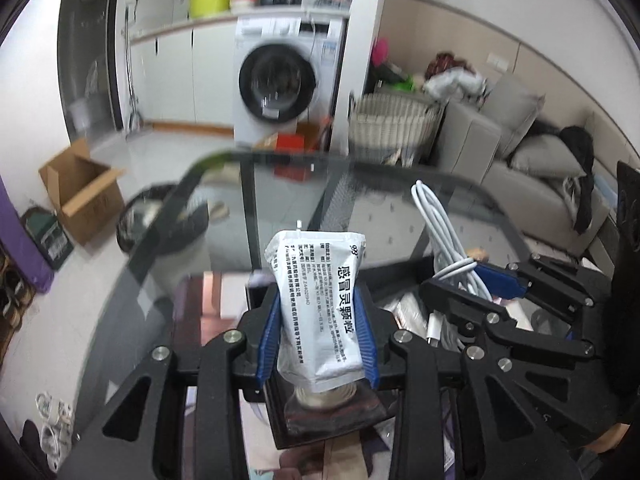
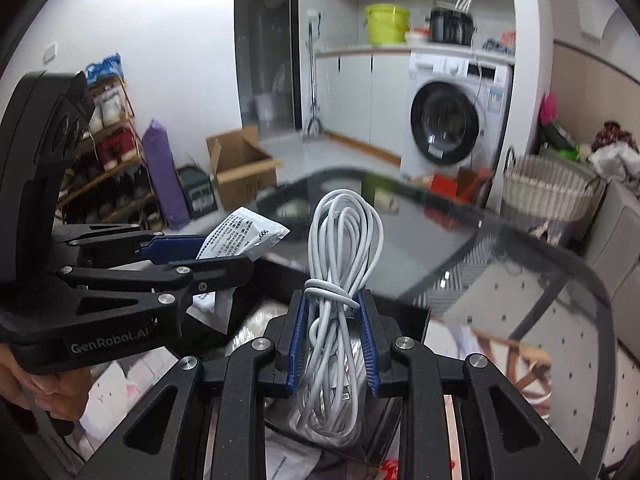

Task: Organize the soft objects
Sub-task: 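Lower packet into the box with left tool while right tool lowers cable in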

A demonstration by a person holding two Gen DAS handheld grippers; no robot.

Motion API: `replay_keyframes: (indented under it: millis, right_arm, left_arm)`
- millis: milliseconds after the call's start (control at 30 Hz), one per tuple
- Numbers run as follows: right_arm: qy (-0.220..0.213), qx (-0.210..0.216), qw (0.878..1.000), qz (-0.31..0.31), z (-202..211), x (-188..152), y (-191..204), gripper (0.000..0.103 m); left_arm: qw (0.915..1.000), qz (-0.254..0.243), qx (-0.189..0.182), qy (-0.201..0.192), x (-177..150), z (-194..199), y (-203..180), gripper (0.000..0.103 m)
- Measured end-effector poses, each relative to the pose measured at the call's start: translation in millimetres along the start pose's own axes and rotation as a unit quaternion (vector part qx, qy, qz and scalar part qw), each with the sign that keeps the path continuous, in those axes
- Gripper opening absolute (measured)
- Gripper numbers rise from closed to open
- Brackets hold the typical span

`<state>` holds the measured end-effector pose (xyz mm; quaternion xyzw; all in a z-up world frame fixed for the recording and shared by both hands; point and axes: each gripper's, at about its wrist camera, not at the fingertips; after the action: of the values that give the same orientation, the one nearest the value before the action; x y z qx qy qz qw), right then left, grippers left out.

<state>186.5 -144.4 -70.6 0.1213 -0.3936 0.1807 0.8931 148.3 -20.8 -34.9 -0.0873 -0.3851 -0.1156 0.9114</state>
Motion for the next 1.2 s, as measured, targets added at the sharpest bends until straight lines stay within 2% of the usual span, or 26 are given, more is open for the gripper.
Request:
replay_keyframes:
  millis: [100,233,500,633,933,1067,1133,1200]
  right_arm:
    - [0.018,-0.002,1.000,-0.008,-12.2,-5.0,-5.1,0.025]
    - [0.032,0.000,0.999,-0.008,-21.7,-6.9,-8.1,0.025]
    - [0.057,0.004,0.998,-0.004,-31.0,-15.3,-1.0,0.025]
    - [0.055,0.005,0.998,0.004,-31.0,-16.7,3.9,0.025]
    - [0.060,0.020,0.998,-0.010,-19.2,-16.4,-2.9,0.026]
    - [0.052,0.024,0.998,-0.003,0.0,-11.2,-3.3,0.027]
    - [0.046,0.025,0.999,0.002,11.0,-9.9,-2.7,0.032]
    - [0.042,0.025,0.999,0.001,18.0,-10.3,-2.7,0.034]
  left_arm:
    - [0.9996,0.008,-0.003,0.026,-3.1,-11.7,-0.6,0.033]
    - [0.9991,0.010,-0.004,0.040,-5.6,-18.2,-4.9,0.034]
    - [0.9988,0.001,-0.002,0.048,-8.5,-19.9,-4.0,0.036]
    - [0.9985,-0.002,-0.001,0.055,-8.7,-21.9,-4.9,0.037]
    - [0.9985,-0.007,0.003,0.054,-8.3,-18.3,-4.6,0.044]
    - [0.9991,-0.017,0.004,0.039,-7.3,-6.2,-4.8,0.048]
    - [0.9994,-0.020,-0.001,0.030,-7.0,2.5,-5.1,0.053]
    - [0.9996,-0.021,-0.005,0.019,-7.4,11.5,-4.1,0.054]
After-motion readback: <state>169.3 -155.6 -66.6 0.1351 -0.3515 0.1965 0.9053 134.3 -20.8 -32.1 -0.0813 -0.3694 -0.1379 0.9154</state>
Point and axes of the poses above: each gripper's, at about its wrist camera, not at the fingertips, and z roughly against the way its jaws point, y to its left, x to its top, and after that the axes turned 6 degrees about -z, right-handed
